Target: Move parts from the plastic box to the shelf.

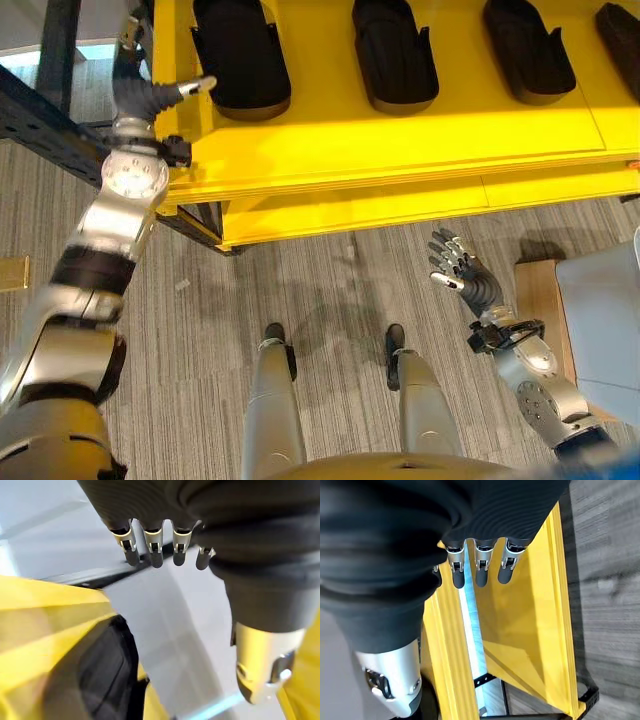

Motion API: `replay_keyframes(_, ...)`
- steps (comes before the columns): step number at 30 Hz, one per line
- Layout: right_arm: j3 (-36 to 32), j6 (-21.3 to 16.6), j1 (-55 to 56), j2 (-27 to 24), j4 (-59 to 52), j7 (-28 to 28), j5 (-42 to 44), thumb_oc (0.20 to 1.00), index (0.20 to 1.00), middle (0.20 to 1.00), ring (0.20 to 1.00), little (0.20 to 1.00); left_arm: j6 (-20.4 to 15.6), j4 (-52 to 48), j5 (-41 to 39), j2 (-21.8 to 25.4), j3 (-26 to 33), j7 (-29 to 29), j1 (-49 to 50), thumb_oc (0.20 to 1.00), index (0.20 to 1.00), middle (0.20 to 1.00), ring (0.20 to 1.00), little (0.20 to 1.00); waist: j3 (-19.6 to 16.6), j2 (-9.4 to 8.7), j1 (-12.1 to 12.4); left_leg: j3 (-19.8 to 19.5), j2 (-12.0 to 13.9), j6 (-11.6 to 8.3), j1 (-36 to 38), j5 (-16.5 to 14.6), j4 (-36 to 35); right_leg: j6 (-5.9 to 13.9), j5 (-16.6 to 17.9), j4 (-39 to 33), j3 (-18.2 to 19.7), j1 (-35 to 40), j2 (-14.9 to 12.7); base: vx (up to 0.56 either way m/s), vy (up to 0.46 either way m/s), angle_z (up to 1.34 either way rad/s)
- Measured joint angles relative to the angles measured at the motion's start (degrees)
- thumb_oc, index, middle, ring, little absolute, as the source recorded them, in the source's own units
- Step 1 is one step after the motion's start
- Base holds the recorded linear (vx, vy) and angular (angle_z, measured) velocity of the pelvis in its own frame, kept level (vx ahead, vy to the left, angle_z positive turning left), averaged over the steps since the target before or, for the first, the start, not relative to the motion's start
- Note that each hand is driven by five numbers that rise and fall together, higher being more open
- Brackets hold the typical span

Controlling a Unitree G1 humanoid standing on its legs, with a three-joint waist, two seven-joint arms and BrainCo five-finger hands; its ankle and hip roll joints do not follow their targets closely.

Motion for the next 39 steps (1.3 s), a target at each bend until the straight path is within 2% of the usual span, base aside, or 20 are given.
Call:
replay_keyframes(2, -0.24, -0.01, -0.12, 0.1, -0.01, 0.23, 0.0, 1.0, 1.0, 1.0, 1.0, 1.0, 0.43, -3.01, 6.82, 0.01, 2.19, 0.03, 4.23, 1.0, 1.0, 1.0, 1.0, 1.0, 0.52, -0.11, -0.43, 0.28, 0.03, 0.01, 0.49, -0.01, -0.08, -0.08, -0.06, 0.04, 0.21, 0.17, -0.12, 0.0, 0.001, -0.04)
replay_keyframes(5, -0.28, -0.02, -0.26, 0.09, 0.0, 0.68, 0.0, 1.0, 1.0, 1.0, 1.0, 1.0, 0.69, -3.22, 14.23, 0.31, 2.12, 0.03, 5.04, 1.0, 1.0, 1.0, 1.0, 1.0, 1.81, -0.17, -0.31, 0.33, 0.18, -0.02, 2.39, -0.06, -0.46, -0.25, -0.21, -0.24, 0.24, 1.89, -0.06, 0.01, -0.005, -0.01)
replay_keyframes(6, -0.29, -0.02, -0.25, 0.09, 0.0, 1.12, 0.0, 1.0, 1.0, 1.0, 1.0, 1.0, 0.67, -3.24, 19.23, 3.01, 0.27, -0.04, 5.03, 1.0, 1.0, 1.0, 1.0, 1.0, 1.86, -0.12, -0.57, 0.56, 0.24, -0.05, 2.85, -0.03, -0.76, -0.25, -0.21, -0.27, 0.4, 2.07, -0.01, 0.03, -0.015, -0.07)
replay_keyframes(7, -0.33, -0.02, 0.07, 0.09, -0.01, 1.19, 0.0, 1.0, 1.0, 1.0, 1.0, 1.0, 0.72, -3.22, 21.89, 3.75, -0.71, -0.26, 5.04, 1.0, 1.0, 1.0, 1.0, 1.0, 2.03, -0.11, -0.63, 0.82, 0.27, -0.18, 3.73, 0.06, -1.14, -0.24, -0.2, -0.38, 0.58, 2.72, -0.03, 0.03, -0.014, -0.07)
replay_keyframes(11, -0.41, -0.07, 0.87, 0.08, -0.15, 1.41, 0.0, 1.0, 1.0, 1.0, 1.0, 1.0, 0.5, -3.31, 28.28, 3.85, -2.78, -0.95, 5.03, 1.0, 1.0, 1.0, 1.0, 1.0, 2.1, -0.05, -0.6, 1.77, 0.56, -0.36, 6.62, 0.11, -2.79, -0.29, -0.28, -1.23, 1.17, 4.59, 0.09, 0.01, -0.005, -0.08)
replay_keyframes(13, -0.46, -0.07, 1.06, 0.08, -0.15, 1.4, 0.0, 1.0, 1.0, 1.0, 1.0, 1.0, 0.42, -3.21, 28.68, 3.26, -2.93, -1.58, 4.95, 1.0, 1.0, 1.0, 1.0, 1.0, 2.23, 0.14, -1.0, 1.98, 0.64, -0.43, 7.27, 0.15, -3.19, -0.3, -0.29, -1.3, 1.32, 4.92, 0.13, 0.02, -0.017, -0.07)
replay_keyframes(15, -0.54, -0.08, 1.61, 0.02, -0.4, 1.4, -0.01, 1.0, 1.0, 1.0, 1.0, 1.0, 0.63, -3.21, 32.02, 3.05, -5.06, -1.79, 3.44, 1.0, 1.0, 1.0, 1.0, 1.0, 2.44, 0.48, -1.02, 2.04, 0.91, -0.48, 7.72, 0.12, -3.28, -0.36, -0.34, -1.28, 1.42, 5.35, 0.45, 0.01, -0.012, -0.04)
replay_keyframes(16, -0.51, -0.08, 1.55, 0.0, -0.55, 1.4, -0.01, 1.0, 1.0, 1.0, 1.0, 1.0, 0.73, -3.17, 33.08, 1.82, -7.92, -1.81, 0.69, 1.0, 1.0, 1.0, 1.0, 1.0, 2.71, 0.9, -1.02, 2.01, 1.02, -0.49, 7.79, 0.12, -3.28, -0.27, -0.29, -1.12, 1.42, 5.35, 0.57, 0.0, 0.0, 0.0)
replay_keyframes(18, -0.53, -0.09, 1.62, 0.0, -0.75, 1.37, -0.02, 1.0, 1.0, 1.0, 1.0, 1.0, 0.93, -3.12, 34.68, 0.28, -9.44, -1.89, -1.23, 1.0, 1.0, 1.0, 1.0, 1.0, 2.79, 1.02, -1.53, 2.03, 1.14, -0.5, 7.87, 0.13, -3.16, -0.28, -0.3, -0.93, 1.48, 5.3, 0.71, 0.0, -0.006, -0.02)
replay_keyframes(25, -0.51, -0.56, 2.06, -0.04, -0.8, 1.03, -0.04, 1.0, 1.0, 1.0, 1.0, 1.0, 0.91, -3.1, 34.42, -9.7, -9.68, -1.75, -2.64, 1.0, 1.0, 1.0, 1.0, 1.0, 2.91, 1.22, -3.03, 2.3, 1.49, -0.82, 7.56, 0.25, -3.27, -0.73, -0.74, -0.15, 2.08, 4.12, 0.94, -0.01, -0.007, -0.04)
replay_keyframes(27, -0.32, -0.67, 1.96, -0.04, -0.82, 0.78, -0.04, 1.0, 1.0, 1.0, 1.0, 1.0, 0.87, -2.64, 31.92, -13.31, -9.54, -1.15, -3.0, 1.0, 1.0, 1.0, 1.0, 1.0, 2.9, 1.2, -2.59, 2.33, 1.47, -0.84, 7.27, 0.23, -3.19, -0.7, -0.71, -0.19, 2.09, 3.92, 0.92, 0.0, 0.0, 0.0)
replay_keyframes(32, -0.35, -0.76, 1.49, -0.04, -0.95, -0.1, -0.03, 1.0, 1.0, 1.0, 1.0, 1.0, 0.92, 0.01, 29.1, -14.16, -9.55, 0.23, -3.47, 1.0, 1.0, 1.0, 1.0, 1.0, 2.86, 1.11, -3.63, 2.36, 1.52, -0.98, 7.14, 0.11, -3.16, -0.56, -0.65, -0.17, 2.07, 3.72, 0.99, 0.0, 0.0, 0.0)
replay_keyframes(37, -0.02, -0.82, 0.25, -0.1, -1.39, -0.82, -0.02, 1.0, 1.0, 1.0, 1.0, 1.0, 1.72, 8.0, 21.09, -19.44, -9.68, 2.43, -6.78, 1.0, 1.0, 1.0, 1.0, 1.0, 2.58, 0.7, -4.18, 2.31, 1.6, -0.91, 4.85, -0.76, -1.13, -0.68, -1.37, 1.59, 2.45, 1.49, 1.0, 0.01, 0.009, 0.0)
replay_keyframes(39, 0.33, -0.84, 0.26, -0.1, -1.4, -1.23, -0.02, 1.0, 1.0, 1.0, 1.0, 1.0, 2.19, 8.02, 20.28, -20.06, -10.03, 2.51, -7.19, 1.0, 1.0, 1.0, 1.0, 1.0, 2.49, 0.57, -4.43, 2.39, 1.51, -0.82, 4.73, -0.81, -0.94, -0.21, -1.11, 1.61, 2.55, 1.45, 0.92, 0.01, 0.004, -0.02)
